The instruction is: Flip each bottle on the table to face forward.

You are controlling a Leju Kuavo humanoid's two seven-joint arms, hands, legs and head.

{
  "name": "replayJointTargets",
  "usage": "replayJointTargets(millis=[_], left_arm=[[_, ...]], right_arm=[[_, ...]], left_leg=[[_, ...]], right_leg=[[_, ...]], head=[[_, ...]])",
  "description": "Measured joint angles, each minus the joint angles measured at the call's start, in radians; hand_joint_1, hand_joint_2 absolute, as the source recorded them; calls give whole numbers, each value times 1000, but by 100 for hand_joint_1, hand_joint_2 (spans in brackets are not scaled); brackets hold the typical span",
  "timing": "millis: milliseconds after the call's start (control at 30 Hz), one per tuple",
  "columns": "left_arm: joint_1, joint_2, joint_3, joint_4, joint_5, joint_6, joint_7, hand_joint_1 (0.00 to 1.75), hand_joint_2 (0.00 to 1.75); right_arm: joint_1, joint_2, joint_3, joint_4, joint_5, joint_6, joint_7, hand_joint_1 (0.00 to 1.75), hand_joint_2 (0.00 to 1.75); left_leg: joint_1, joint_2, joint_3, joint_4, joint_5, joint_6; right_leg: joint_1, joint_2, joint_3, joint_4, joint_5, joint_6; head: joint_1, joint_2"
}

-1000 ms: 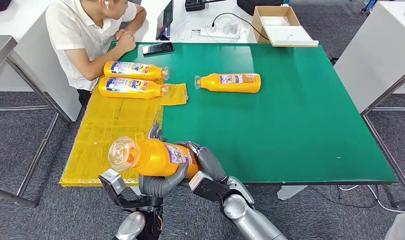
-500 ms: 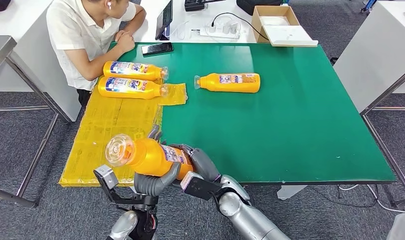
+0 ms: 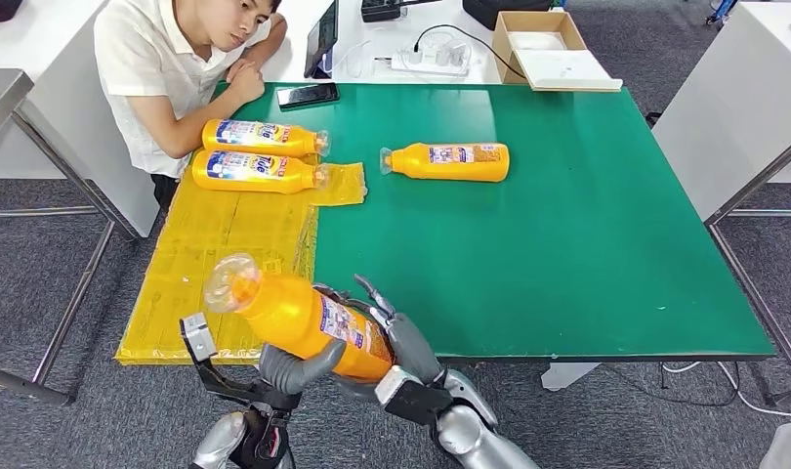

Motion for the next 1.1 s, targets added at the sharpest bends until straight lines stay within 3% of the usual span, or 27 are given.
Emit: replayJointTargets(millis=[67,133,267,367,533,700,833,967,1000,1100], left_arm=[[11,5,15,3,-76,88,-9,175,175],[21,12,39,4,-191,236,-32,175,175],[19,26,81,25,-616,688,-87,175,175],[-8,28,138,72,-936,867,-75,175,175],[-93,3,265,183,-1259,894,-26,175,175],[-227,-4,361,364,-1627,897,135,175,175],[-366,20,375,592,-1725,871,277,175,175],[-474,48,375,776,-1726,800,346,171,175],[-494,54,375,808,-1721,786,351,136,175],[-543,67,381,880,-1685,735,347,9,175]], right_arm=[[82,-11,-75,-71,-25,-18,-9,0,0],[155,-19,-169,-148,-42,-46,-17,0,0],[264,-3,-358,-305,-81,-138,-43,0,0],[307,46,-487,-413,-128,-222,-69,0,0],[327,115,-615,-509,-200,-288,-89,0,0],[324,149,-648,-512,-238,-265,-89,0,0],[300,160,-646,-478,-248,-238,-79,0,0],[269,164,-627,-420,-250,-221,-69,0,0],[261,164,-622,-406,-251,-219,-68,0,0],[244,165,-608,-370,-252,-215,-68,0,0]], left_leg=[[0,0,-1,0,-1,0],[0,0,-1,0,-1,0],[0,0,-2,0,-1,0],[0,0,-1,0,-1,0],[0,2,0,0,0,-1],[0,1,1,0,1,-1],[0,1,0,0,2,-1],[0,1,1,0,2,-1],[0,1,1,0,2,-1],[0,1,1,0,1,-1]], right_leg=[[0,0,0,0,0,0],[0,0,-1,0,0,0],[0,0,-1,0,0,0],[0,0,-1,0,0,0],[0,0,-1,0,1,-1],[0,0,0,0,1,0],[0,0,0,1,1,0],[0,0,1,1,1,-1],[0,0,1,1,1,-1],[0,0,2,1,1,-1]], head=[[0,0],[0,0],[0,0],[0,0],[0,0],[0,0],[0,0],[0,0],[0,0],[0,0]])
